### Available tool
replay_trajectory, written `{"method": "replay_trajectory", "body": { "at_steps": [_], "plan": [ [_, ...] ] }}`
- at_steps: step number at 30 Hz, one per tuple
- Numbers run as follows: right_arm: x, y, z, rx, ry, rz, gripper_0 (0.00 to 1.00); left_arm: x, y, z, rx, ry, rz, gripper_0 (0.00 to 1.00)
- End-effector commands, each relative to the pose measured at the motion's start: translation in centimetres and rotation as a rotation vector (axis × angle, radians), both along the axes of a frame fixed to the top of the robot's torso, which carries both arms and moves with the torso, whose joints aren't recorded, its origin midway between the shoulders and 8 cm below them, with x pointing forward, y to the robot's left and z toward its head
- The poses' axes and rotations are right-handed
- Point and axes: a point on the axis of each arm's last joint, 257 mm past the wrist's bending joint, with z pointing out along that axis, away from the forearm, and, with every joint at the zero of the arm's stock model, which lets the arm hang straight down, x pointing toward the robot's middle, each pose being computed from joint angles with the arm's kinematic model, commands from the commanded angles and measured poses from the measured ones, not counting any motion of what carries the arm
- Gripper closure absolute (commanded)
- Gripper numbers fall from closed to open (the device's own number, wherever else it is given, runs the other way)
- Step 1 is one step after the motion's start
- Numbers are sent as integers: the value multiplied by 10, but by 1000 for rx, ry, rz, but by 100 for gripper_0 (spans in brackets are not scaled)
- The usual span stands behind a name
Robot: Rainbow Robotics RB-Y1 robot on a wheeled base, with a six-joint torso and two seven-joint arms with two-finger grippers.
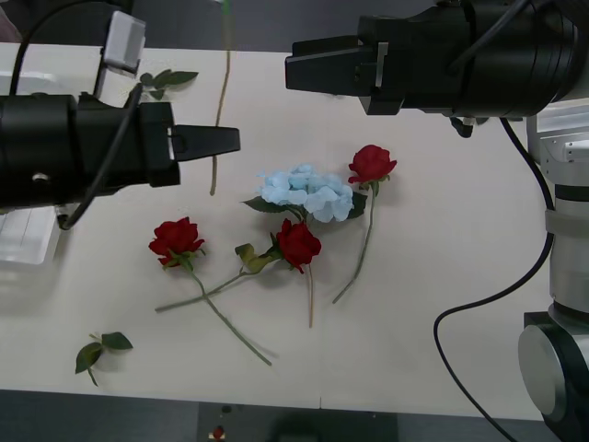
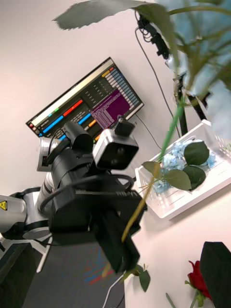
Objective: Put the red flowers into the right box and the blue flowers into the left box
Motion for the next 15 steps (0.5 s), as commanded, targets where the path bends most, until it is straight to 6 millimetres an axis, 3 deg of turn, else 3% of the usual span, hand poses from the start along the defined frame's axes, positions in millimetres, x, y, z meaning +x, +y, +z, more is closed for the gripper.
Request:
{"method": "replay_trajectory", "body": {
  "at_steps": [1, 7, 15],
  "plan": [
    [-8, 5, 17, 18, -65, 18, 0, -6, 37, 1, 40, -28, 39, 100],
    [-8, 5, 17, 18, -65, 18, 0, -6, 93, 1, 125, -39, 123, 100],
    [-8, 5, 17, 18, -65, 18, 0, 0, 174, -19, 218, 3, 272, 100]
  ]
}}
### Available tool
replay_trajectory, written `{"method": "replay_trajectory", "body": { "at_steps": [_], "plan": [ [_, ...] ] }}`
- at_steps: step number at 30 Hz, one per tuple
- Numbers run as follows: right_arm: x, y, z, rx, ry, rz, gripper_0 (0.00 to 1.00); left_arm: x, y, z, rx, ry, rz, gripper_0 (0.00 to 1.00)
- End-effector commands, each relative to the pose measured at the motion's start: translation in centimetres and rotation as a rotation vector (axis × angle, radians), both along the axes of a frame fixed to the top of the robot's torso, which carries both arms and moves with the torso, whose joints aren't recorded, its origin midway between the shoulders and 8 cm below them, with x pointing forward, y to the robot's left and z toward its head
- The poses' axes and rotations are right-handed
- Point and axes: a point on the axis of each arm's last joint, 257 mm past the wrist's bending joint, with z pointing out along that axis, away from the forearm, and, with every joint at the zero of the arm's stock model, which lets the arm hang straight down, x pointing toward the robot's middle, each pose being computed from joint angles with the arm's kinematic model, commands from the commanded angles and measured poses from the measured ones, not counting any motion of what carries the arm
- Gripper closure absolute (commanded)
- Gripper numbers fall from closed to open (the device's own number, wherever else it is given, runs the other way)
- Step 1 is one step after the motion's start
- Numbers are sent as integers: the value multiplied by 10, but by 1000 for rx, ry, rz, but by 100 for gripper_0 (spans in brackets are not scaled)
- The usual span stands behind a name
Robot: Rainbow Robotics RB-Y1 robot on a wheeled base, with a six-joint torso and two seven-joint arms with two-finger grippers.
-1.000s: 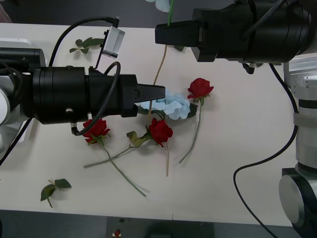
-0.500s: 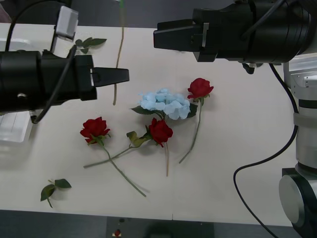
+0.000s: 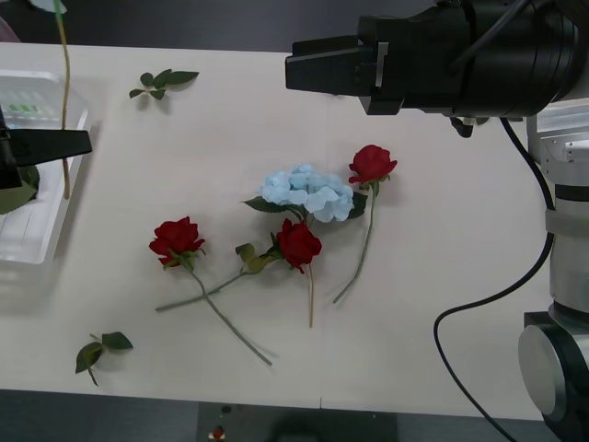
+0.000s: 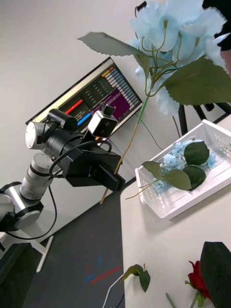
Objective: Put the red flowers into the right box and the blue flowers into the left box
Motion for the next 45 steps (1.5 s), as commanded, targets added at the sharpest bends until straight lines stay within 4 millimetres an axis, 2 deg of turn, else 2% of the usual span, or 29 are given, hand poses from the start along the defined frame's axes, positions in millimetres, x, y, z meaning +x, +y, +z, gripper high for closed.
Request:
{"method": "replay_trajectory", "body": {
  "at_steps": [1, 2, 3, 6, 7, 8, 12, 14, 15, 16, 18, 22, 30, 42, 45],
  "plan": [
    [-8, 5, 17, 18, -65, 18, 0, 1, 38, -19, 115, -25, 30, 100],
    [-4, 1, 9, 20, -37, 10, 0, 3, 50, -24, 123, -18, 49, 100],
    [-4, 1, 8, 19, -36, 8, 0, 4, 57, -26, 127, -15, 59, 100],
    [-4, -2, 11, 23, -43, 3, 0, 8, 92, -41, 159, 5, 116, 100],
    [-4, -2, 11, 23, -43, 3, 0, 8, 92, -41, 159, 5, 116, 100],
    [-4, -4, 12, 22, -44, -1, 0, 10, 115, -52, 172, 23, 156, 100],
    [1, -12, 6, -11, -42, -21, 0, 15, 157, -70, 207, 50, 240, 100],
    [4, -16, 3, -27, -43, -32, 0, 18, 173, -75, 233, 58, 275, 100],
    [4, -16, 3, -27, -43, -32, 0, 18, 173, -75, 233, 58, 275, 100],
    [8, -20, -4, -53, -35, -49, 0, 23, 191, -83, 268, 66, 319, 100],
    [12, -25, -14, -85, -22, -68, 0, 29, 210, -91, 303, 71, 370, 100],
    [22, -38, -33, -141, 8, -113, 0, 38, 236, -103, 346, 79, 440, 100],
    [43, -64, -68, -261, 119, -229, 0, 50, 279, -129, 433, 137, 515, 100],
    [77, -121, -125, -469, 394, -499, 0, 75, 318, -158, 521, 198, 571, 100],
    [83, -133, -136, -503, 441, -562, 0, 83, 322, -163, 531, 211, 576, 100]
  ]
}}
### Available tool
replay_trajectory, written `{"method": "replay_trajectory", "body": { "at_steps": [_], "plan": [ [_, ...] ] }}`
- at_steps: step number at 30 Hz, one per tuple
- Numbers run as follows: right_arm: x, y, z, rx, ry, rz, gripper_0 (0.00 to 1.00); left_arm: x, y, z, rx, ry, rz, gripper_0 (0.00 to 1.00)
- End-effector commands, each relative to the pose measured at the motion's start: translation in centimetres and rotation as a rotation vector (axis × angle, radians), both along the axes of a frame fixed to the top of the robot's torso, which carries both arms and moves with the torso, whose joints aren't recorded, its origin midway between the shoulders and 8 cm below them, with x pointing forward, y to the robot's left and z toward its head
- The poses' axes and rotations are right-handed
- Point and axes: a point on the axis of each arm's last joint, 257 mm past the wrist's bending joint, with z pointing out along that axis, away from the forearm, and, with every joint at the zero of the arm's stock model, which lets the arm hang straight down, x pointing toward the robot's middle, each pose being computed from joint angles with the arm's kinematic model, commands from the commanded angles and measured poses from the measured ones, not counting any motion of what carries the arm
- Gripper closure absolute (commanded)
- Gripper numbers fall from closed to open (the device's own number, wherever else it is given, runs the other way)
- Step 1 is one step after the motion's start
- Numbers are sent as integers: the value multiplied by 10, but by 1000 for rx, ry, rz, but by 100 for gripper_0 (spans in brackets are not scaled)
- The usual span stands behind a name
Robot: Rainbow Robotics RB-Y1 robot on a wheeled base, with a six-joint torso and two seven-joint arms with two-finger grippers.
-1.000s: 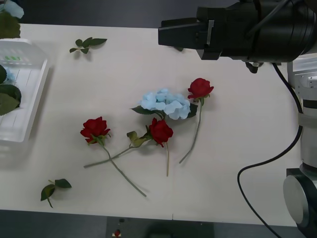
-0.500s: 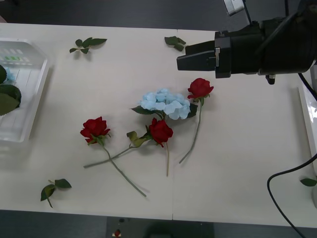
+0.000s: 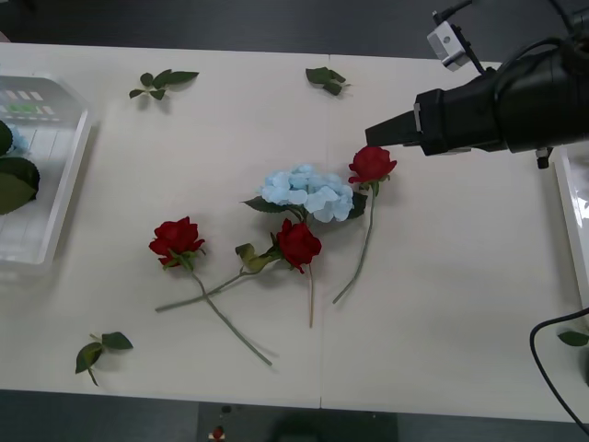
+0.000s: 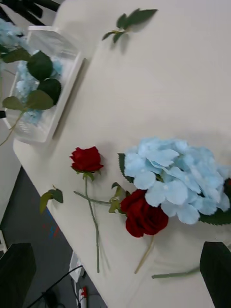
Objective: Put the red flowers into the right box and the blue flowers into the left box
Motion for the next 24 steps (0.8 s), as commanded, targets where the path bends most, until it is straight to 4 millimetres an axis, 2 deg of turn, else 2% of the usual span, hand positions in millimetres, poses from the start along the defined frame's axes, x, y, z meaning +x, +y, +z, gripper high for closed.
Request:
{"method": "replay_trajectory", "body": {
  "at_steps": [1, 14, 21, 24],
  "plan": [
    [9, -17, -2, -52, 34, -96, 0, 17, 15, 16, 78, -17, -20, 100],
    [33, -48, -56, -200, 170, -380, 0, 46, 19, 0, 121, -7, -9, 99],
    [38, -56, -76, -236, 221, -506, 0, 49, 20, -2, 138, -19, -12, 82],
    [40, -59, -83, -245, 241, -559, 0, 50, 21, 0, 144, -24, -14, 68]
  ]
}}
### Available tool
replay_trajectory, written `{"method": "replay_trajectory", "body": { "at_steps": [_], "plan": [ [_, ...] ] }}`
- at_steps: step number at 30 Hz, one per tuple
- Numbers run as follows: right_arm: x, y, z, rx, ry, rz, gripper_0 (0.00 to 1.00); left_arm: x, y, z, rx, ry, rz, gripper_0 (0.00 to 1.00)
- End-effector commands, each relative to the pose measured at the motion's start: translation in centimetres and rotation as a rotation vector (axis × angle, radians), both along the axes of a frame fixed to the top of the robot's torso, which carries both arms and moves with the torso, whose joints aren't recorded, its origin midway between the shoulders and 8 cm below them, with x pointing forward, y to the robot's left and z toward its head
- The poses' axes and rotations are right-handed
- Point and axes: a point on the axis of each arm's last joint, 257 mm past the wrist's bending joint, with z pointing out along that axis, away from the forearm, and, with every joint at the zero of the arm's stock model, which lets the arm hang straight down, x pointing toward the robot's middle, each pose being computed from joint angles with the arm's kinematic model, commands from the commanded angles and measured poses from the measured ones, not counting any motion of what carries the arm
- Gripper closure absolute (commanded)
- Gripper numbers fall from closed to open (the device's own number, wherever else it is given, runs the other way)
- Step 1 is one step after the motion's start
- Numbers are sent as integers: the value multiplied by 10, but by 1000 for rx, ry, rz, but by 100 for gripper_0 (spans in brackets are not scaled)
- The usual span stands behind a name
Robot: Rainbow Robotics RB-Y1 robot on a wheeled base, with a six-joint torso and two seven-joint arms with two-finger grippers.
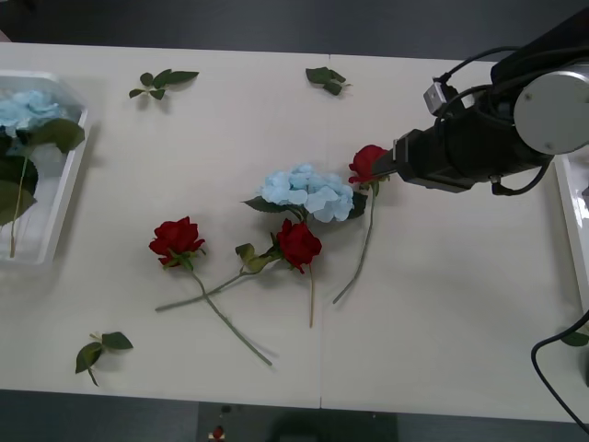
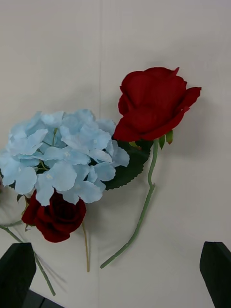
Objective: Put the red flowers into the right box and the blue flowers into the left box
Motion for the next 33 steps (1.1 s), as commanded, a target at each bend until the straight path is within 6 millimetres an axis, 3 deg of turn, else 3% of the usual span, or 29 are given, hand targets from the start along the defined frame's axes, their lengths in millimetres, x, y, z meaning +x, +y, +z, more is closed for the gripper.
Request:
{"method": "replay_trajectory", "body": {
  "at_steps": [1, 9, 13, 22, 33],
  "plan": [
    [10, -15, 9, -13, -13, -108, 0, 6, 18, 29, 78, -47, -17, 60],
    [13, -24, -13, -52, 24, -190, 0, 7, 11, 58, 41, -75, -52, 26],
    [18, -29, -24, -71, 30, -204, 0, -1, 7, 79, 39, -59, -91, 18],
    [37, -31, -48, -123, 22, -217, 0, -22, -12, 110, 42, -26, -174, 17],
    [66, -35, -84, -247, -33, -250, 0, -5, -52, 95, 172, -90, -188, 17]
  ]
}}
